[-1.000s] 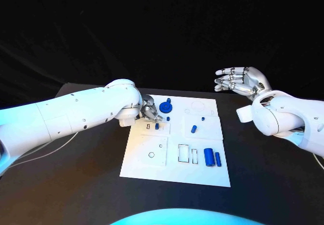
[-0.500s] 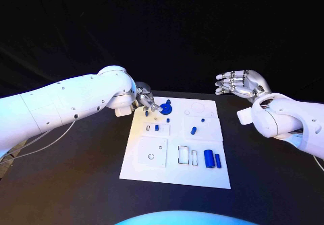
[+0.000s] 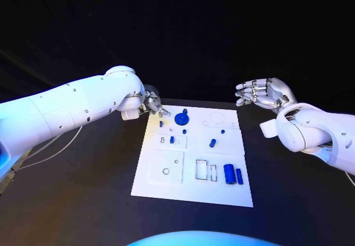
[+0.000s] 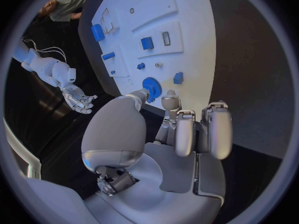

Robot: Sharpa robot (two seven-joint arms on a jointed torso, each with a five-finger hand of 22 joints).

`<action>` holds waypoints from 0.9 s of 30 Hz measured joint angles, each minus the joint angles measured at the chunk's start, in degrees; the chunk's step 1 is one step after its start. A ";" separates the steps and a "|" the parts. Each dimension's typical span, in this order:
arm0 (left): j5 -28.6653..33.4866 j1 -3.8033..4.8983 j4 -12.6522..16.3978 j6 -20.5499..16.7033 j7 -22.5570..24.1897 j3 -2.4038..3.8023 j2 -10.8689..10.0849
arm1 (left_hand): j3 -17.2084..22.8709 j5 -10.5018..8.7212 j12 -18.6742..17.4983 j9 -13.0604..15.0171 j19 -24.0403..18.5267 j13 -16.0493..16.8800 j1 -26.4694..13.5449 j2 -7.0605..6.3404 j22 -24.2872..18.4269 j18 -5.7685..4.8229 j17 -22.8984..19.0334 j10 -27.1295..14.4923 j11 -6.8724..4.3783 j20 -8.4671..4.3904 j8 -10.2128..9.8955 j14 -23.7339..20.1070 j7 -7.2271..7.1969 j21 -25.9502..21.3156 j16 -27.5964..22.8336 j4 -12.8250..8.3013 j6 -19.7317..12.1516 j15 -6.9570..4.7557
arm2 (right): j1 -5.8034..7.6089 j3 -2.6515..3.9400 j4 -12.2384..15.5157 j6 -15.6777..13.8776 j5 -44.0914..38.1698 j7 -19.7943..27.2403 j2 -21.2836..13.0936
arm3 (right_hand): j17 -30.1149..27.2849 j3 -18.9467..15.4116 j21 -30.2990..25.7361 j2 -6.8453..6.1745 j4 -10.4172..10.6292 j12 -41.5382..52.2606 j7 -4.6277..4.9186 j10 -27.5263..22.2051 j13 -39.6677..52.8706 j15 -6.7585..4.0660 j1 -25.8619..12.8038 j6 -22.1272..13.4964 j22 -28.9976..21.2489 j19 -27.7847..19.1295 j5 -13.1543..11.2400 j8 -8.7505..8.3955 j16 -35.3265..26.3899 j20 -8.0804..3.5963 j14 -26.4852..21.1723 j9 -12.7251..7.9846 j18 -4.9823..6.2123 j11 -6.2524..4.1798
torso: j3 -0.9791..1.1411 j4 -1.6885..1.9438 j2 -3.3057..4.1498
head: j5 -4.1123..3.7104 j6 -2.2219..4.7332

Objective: Assemble the parts on the task board

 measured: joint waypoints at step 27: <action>-2.58 -1.24 -8.80 4.35 1.39 -1.46 4.18 | -1.38 0.00 0.90 -0.35 0.19 0.59 -0.59 0.59 0.00 0.00 -0.01 0.83 -0.42 -0.21 0.40 0.00 -0.46 0.48 0.00 -0.05 1.99 0.00 | -0.30 0.01 0.07 -0.06 -1.68 -0.09 0.34 | 0.26 -0.63 1.62 -0.36 0.62 -1.59 -1.44 7.26 0.46 -2.02 -0.36 2.27 -1.15 6.22 -0.44 0.22 1.12 -2.14 6.34 0.25 0.00 -1.75 | 0.10 -0.13 -0.08 | 0.44 -0.16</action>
